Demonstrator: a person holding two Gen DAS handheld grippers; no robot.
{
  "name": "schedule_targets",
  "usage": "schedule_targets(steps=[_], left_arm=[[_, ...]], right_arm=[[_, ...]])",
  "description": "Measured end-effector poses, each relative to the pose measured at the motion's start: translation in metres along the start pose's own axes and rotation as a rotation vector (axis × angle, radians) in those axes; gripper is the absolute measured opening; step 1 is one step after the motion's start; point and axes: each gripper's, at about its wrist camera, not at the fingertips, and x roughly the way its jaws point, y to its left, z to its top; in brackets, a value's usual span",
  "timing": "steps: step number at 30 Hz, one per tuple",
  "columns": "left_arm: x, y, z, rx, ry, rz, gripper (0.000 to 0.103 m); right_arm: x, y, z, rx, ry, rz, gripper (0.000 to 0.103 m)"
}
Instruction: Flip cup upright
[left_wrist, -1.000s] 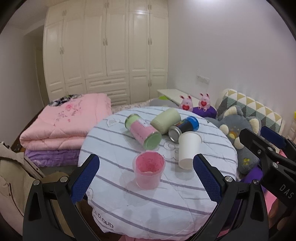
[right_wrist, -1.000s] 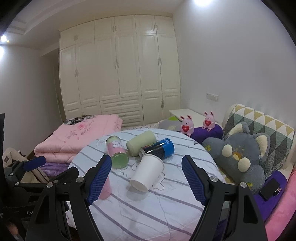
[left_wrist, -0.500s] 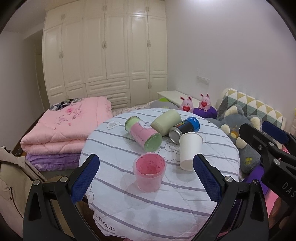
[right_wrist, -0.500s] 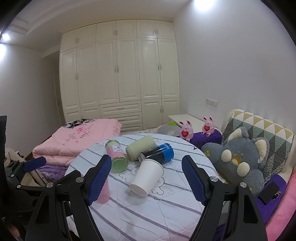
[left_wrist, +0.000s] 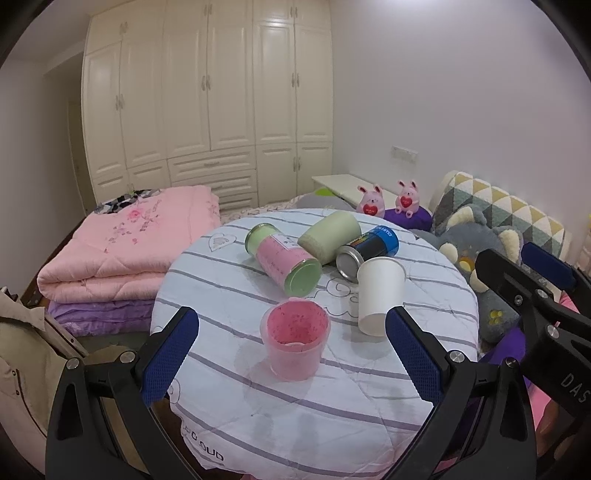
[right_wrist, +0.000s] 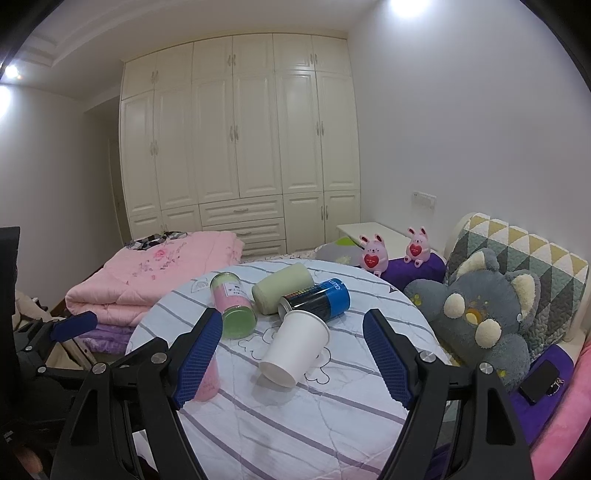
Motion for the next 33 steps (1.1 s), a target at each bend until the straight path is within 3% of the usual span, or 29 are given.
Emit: schedule_targets(steps=[33], left_arm=[[0.0011, -0.0081, 0.0029, 0.026, -0.022, 0.000, 0.102]], right_arm=[[0.0043, -0.0002, -0.0023, 0.008, 0.016, -0.002, 0.080]])
